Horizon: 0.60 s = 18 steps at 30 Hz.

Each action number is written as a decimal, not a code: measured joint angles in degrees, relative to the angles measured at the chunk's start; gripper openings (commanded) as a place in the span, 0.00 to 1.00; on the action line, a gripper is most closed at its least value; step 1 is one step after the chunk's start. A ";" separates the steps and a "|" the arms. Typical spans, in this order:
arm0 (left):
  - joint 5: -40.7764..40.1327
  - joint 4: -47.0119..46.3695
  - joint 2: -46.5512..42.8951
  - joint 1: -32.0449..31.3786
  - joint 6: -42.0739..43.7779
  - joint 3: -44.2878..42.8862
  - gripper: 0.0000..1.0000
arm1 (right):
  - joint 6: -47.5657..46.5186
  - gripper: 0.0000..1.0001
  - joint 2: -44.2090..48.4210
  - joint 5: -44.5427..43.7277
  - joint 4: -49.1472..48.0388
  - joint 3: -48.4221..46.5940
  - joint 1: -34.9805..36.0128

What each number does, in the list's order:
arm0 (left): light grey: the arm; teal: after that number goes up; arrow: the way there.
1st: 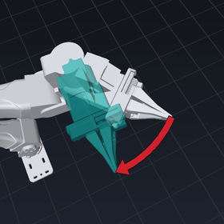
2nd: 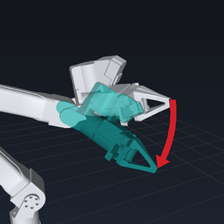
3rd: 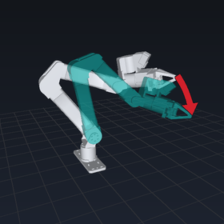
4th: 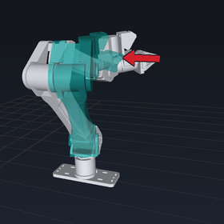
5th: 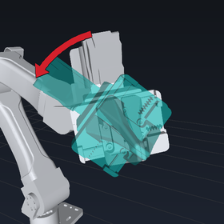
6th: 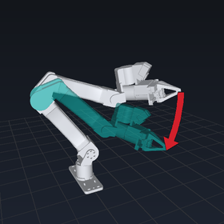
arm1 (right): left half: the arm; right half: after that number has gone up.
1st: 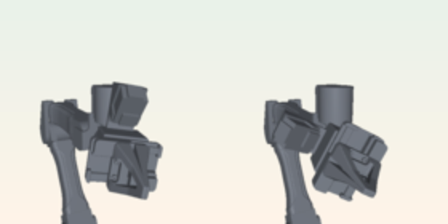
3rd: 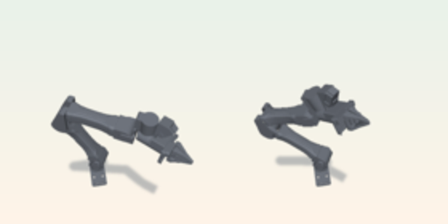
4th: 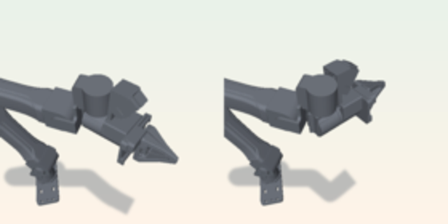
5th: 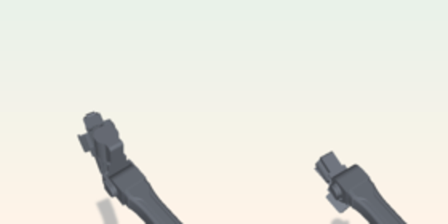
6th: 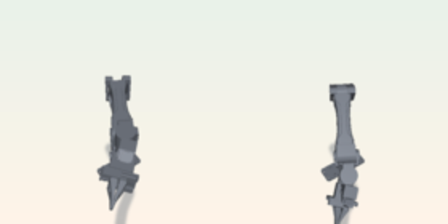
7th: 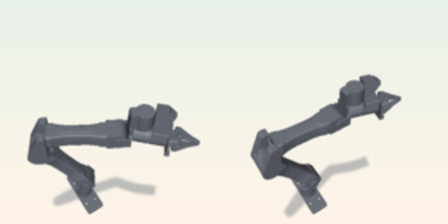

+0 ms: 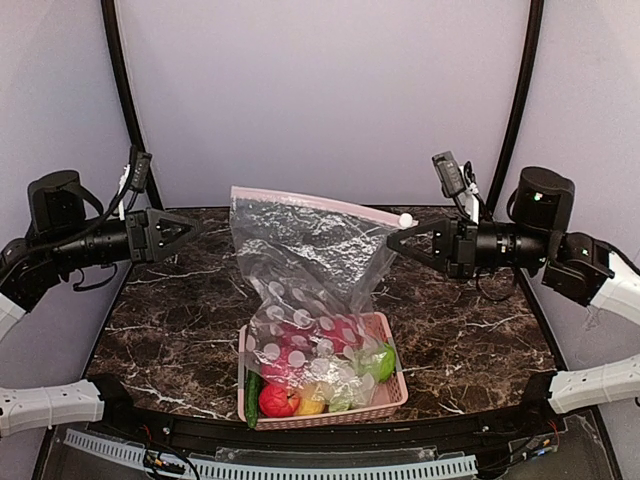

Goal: Place the food in the zip-top bag and seal the zipper
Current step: Unzip the zipper of the food storage bag.

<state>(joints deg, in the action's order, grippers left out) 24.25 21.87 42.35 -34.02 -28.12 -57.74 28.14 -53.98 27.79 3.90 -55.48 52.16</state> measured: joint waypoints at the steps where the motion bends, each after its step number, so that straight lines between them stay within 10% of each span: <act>1: -0.68 2.27 1.05 0.00 1.95 -2.51 0.84 | -0.52 0.00 -0.17 -0.02 2.34 -1.40 0.00; 18: 8.44 5.40 14.10 -0.83 11.52 -17.66 0.85 | -2.60 0.00 -8.94 5.97 23.47 -12.81 9.03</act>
<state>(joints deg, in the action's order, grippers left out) 32.69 27.27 56.45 -34.85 -16.60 -75.40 25.54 -62.92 33.76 27.38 -68.29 61.19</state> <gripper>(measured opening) 0.854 0.004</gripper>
